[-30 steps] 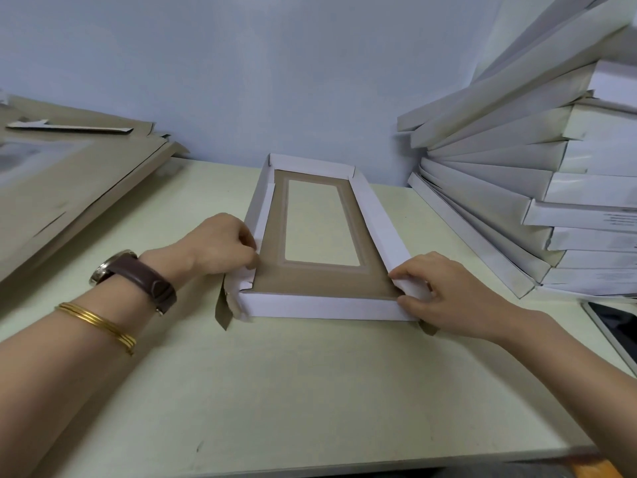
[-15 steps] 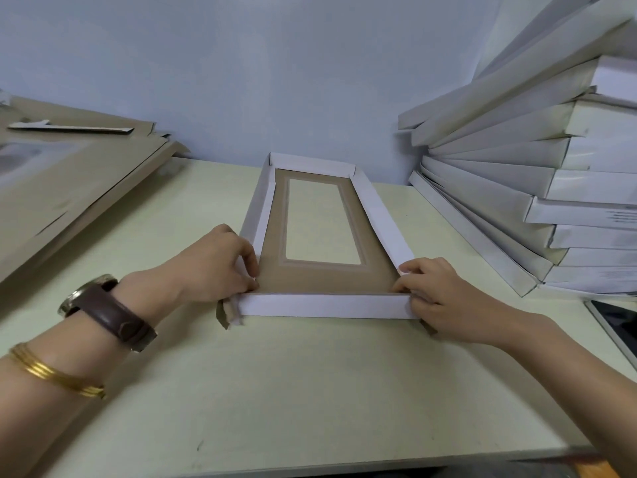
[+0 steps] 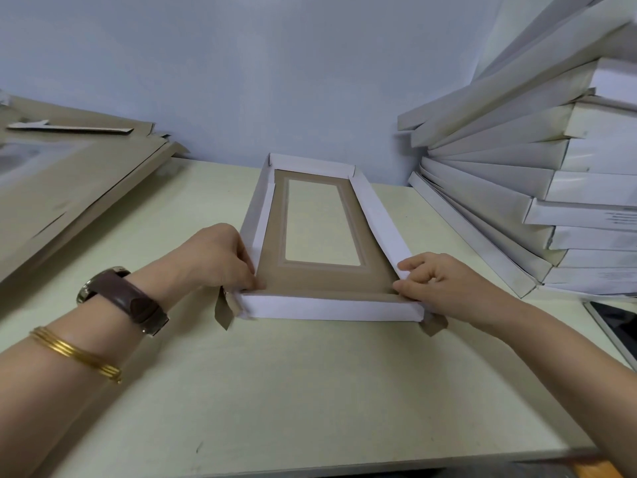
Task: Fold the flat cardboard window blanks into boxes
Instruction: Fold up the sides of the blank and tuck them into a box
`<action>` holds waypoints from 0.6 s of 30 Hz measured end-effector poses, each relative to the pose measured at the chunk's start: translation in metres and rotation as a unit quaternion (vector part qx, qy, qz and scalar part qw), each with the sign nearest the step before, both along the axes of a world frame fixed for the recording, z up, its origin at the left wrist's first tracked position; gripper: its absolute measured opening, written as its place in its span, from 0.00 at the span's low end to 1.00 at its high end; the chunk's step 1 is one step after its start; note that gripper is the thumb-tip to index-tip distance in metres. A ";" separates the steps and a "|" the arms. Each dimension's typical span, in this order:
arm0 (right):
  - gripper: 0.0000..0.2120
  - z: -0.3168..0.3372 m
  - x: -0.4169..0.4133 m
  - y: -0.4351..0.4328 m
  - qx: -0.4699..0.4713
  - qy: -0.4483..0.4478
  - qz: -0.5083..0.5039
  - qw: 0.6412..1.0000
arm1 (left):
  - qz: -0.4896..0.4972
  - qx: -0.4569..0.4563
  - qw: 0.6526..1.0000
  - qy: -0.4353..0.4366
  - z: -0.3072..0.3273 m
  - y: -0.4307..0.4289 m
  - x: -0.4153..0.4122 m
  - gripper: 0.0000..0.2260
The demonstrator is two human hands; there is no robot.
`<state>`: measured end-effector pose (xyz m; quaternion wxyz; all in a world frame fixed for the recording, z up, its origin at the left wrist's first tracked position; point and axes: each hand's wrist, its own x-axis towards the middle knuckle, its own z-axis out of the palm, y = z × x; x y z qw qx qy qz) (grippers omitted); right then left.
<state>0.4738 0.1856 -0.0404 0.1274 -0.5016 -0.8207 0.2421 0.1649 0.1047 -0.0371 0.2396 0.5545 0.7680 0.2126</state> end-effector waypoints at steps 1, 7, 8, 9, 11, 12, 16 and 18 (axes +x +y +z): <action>0.18 0.000 0.000 0.001 0.000 -0.003 0.000 1.000 | 0.000 -0.006 1.000 -0.008 0.001 0.000 -0.001 0.04; 0.08 0.006 -0.003 -0.006 -0.027 0.043 -0.002 0.999 | -0.003 -0.032 0.998 -0.051 0.010 0.001 -0.005 0.12; 0.07 0.008 -0.005 -0.008 -0.031 0.050 -0.004 0.998 | -0.008 -0.038 0.998 -0.057 0.012 0.001 -0.005 0.12; 0.06 0.009 -0.006 -0.010 -0.038 0.057 -0.007 0.998 | -0.014 -0.045 0.997 -0.062 0.014 0.001 -0.005 0.12; 0.08 0.013 -0.007 -0.013 -0.066 0.056 -0.011 0.996 | -0.042 -0.065 0.994 -0.074 0.018 -0.001 -0.006 0.10; 0.10 0.015 -0.006 -0.014 -0.079 0.045 -0.003 0.996 | -0.064 -0.081 0.992 -0.079 0.020 -0.002 -0.006 0.10; 0.19 0.014 0.000 -0.015 -0.083 -0.042 0.056 0.994 | -0.109 -0.146 0.983 0.005 0.018 -0.008 -0.006 0.27; 0.25 0.011 0.004 -0.014 -0.046 -0.092 0.081 0.991 | -0.108 -0.144 0.982 0.064 0.016 -0.011 -0.004 0.35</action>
